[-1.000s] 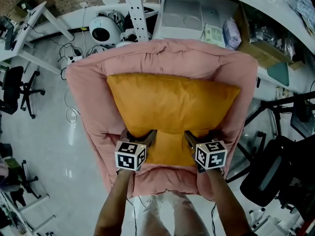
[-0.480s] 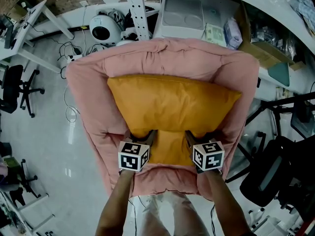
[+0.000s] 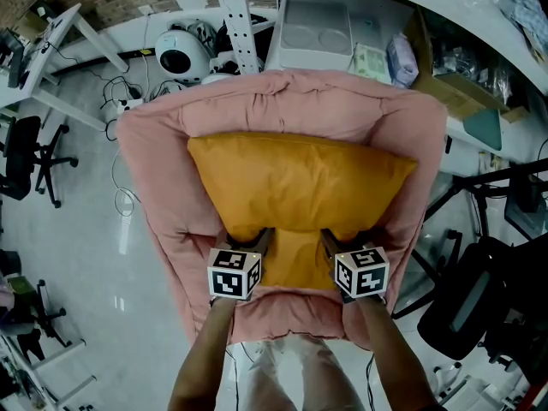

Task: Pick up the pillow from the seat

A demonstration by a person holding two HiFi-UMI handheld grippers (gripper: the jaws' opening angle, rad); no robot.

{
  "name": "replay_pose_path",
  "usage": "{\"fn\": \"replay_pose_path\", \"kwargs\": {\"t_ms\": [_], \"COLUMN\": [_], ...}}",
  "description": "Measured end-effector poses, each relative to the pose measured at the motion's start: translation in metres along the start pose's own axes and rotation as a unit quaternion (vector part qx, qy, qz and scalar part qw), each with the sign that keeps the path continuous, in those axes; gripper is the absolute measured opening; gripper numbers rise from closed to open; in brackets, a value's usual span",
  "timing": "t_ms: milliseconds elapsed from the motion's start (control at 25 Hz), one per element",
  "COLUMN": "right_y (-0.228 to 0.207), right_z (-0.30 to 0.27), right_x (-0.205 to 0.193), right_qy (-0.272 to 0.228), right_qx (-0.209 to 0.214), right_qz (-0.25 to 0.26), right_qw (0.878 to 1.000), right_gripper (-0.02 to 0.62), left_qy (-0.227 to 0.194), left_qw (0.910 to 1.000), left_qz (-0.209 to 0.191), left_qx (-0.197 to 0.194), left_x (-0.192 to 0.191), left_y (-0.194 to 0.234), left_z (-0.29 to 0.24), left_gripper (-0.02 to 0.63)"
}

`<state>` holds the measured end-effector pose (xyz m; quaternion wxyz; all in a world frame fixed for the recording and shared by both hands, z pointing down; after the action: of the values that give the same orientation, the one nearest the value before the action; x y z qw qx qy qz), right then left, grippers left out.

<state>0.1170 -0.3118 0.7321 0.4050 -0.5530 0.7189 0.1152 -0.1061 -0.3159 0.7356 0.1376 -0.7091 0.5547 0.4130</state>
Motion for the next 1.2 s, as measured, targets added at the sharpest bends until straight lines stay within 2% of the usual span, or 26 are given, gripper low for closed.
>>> {"fn": "replay_pose_path", "kwargs": {"t_ms": [360,1200], "right_y": [0.004,0.041], "right_z": [0.005,0.062], "right_x": [-0.001,0.015], "right_qy": [-0.006,-0.045], "right_qx": [-0.003,0.000], "right_qz": [-0.002,0.023], "right_qw": [1.000,0.999], "right_gripper": [0.169,0.169], "left_qy": [-0.002,-0.033], "left_qw": [0.9999,0.9994], "left_qz": [0.001,-0.004], "left_qx": [0.013,-0.012], "left_x": [-0.001,0.012], "left_y": [-0.004,-0.026], "left_z": [0.004,0.070], "left_gripper": [0.213,0.196]}}
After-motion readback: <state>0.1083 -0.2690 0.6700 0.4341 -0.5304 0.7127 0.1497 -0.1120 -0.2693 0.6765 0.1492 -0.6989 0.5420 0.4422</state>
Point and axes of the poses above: the fingertips, and each gripper's own axes: z backward along the fingers, y to its left, x out of its top, the point moved 7 cm from there along z, backward along the fingers, and after that the axes turned 6 degrees about -y, right-handed, at the moved point
